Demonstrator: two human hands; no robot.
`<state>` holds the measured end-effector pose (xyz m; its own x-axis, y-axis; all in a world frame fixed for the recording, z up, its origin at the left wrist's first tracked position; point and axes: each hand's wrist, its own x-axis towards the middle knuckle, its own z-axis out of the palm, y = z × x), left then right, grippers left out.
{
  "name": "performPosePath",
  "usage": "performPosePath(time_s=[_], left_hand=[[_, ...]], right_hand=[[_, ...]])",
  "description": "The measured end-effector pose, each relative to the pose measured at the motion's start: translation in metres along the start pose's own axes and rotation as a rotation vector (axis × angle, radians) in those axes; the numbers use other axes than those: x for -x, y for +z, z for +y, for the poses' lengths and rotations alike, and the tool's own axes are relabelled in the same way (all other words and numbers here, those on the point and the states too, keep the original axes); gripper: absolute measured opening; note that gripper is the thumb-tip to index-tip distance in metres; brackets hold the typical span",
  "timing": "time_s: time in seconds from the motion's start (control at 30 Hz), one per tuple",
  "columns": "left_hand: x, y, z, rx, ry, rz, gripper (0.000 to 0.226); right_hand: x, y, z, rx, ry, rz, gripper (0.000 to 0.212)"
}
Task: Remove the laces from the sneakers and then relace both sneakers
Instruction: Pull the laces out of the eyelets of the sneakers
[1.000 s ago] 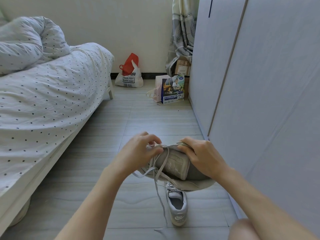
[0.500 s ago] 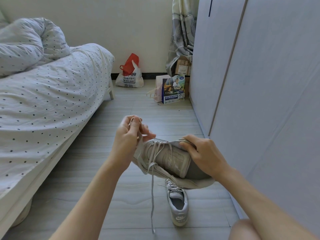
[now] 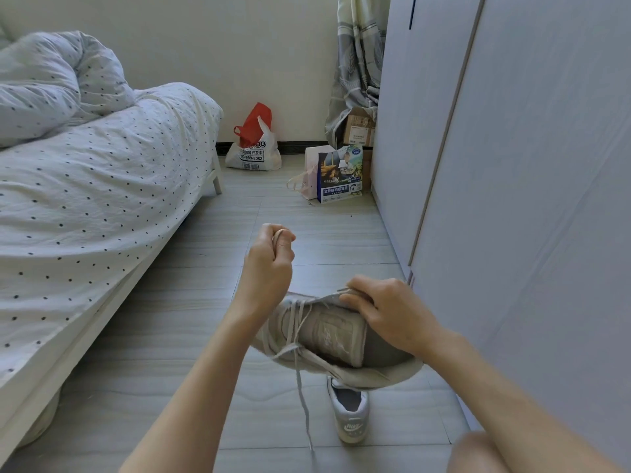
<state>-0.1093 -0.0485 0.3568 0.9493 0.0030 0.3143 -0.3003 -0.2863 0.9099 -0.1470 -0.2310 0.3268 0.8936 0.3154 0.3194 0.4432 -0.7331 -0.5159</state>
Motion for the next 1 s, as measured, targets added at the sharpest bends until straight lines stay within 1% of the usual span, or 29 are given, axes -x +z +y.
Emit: performPosePath(time_s=[0.03,0.07,0.13,0.17,0.23,0.27,0.3,0.33,0.4,0.47,0.5,0.53,0.6,0.67,0.73,0.8,0.9,1.0], left_hand=[[0.000,-0.001,-0.001,-0.024,0.008,-0.006,0.020],[0.000,-0.002,-0.002,-0.097,0.043,-0.006,0.019],[0.001,-0.007,-0.002,-0.278,0.144,0.023,0.016],[0.000,-0.012,-0.003,-0.322,0.175,0.051,0.014],[-0.001,-0.022,-0.006,-0.332,0.164,0.078,0.013],[-0.001,-0.026,-0.007,-0.327,0.138,0.056,0.013],[-0.001,-0.028,-0.009,-0.333,0.106,0.004,0.012],[0.001,-0.028,-0.010,-0.357,0.074,-0.071,0.011],[0.006,-0.025,-0.011,-0.444,0.005,-0.253,0.012],[0.011,-0.019,-0.012,-0.539,-0.047,-0.403,0.022],[0.012,-0.015,-0.013,-0.579,-0.055,-0.428,0.028],[0.013,-0.012,-0.013,-0.612,-0.052,-0.414,0.033],[0.013,-0.006,-0.014,-0.646,-0.022,-0.304,0.035],[0.012,-0.001,-0.012,-0.632,0.001,-0.175,0.028],[0.012,0.004,-0.011,-0.612,-0.004,-0.083,0.019],[0.012,0.007,-0.011,-0.573,-0.010,-0.009,0.012],[0.011,0.010,-0.008,-0.461,0.037,0.087,0.004],[0.012,0.014,-0.004,-0.368,0.079,0.151,0.011]], right_hand=[[0.001,0.002,0.001,0.040,-0.008,-0.049,0.021],[0.001,0.003,0.001,0.070,-0.015,-0.089,0.023],[0.002,0.004,0.003,0.058,-0.007,-0.138,0.023],[0.003,0.004,0.004,0.043,0.004,-0.149,0.023],[0.004,0.003,0.007,0.045,0.039,-0.145,0.022],[0.005,0.003,0.009,0.042,0.067,-0.125,0.021],[0.005,0.002,0.011,0.032,0.101,-0.088,0.023],[0.004,0.002,0.012,0.018,0.137,-0.033,0.029],[0.002,0.001,0.014,-0.025,0.202,0.092,0.035],[0.000,0.000,0.014,-0.072,0.227,0.200,0.030],[-0.002,0.000,0.013,-0.087,0.224,0.247,0.027],[-0.003,0.000,0.011,-0.099,0.216,0.291,0.025],[-0.004,0.000,0.007,-0.109,0.191,0.369,0.021],[-0.005,0.001,0.001,-0.115,0.166,0.422,0.017],[-0.005,0.002,-0.004,-0.121,0.145,0.465,0.014],[-0.005,0.002,-0.008,-0.125,0.132,0.503,0.013],[-0.007,0.004,-0.012,-0.169,0.161,0.568,0.012],[-0.010,0.007,-0.014,-0.268,0.228,0.633,0.012]])
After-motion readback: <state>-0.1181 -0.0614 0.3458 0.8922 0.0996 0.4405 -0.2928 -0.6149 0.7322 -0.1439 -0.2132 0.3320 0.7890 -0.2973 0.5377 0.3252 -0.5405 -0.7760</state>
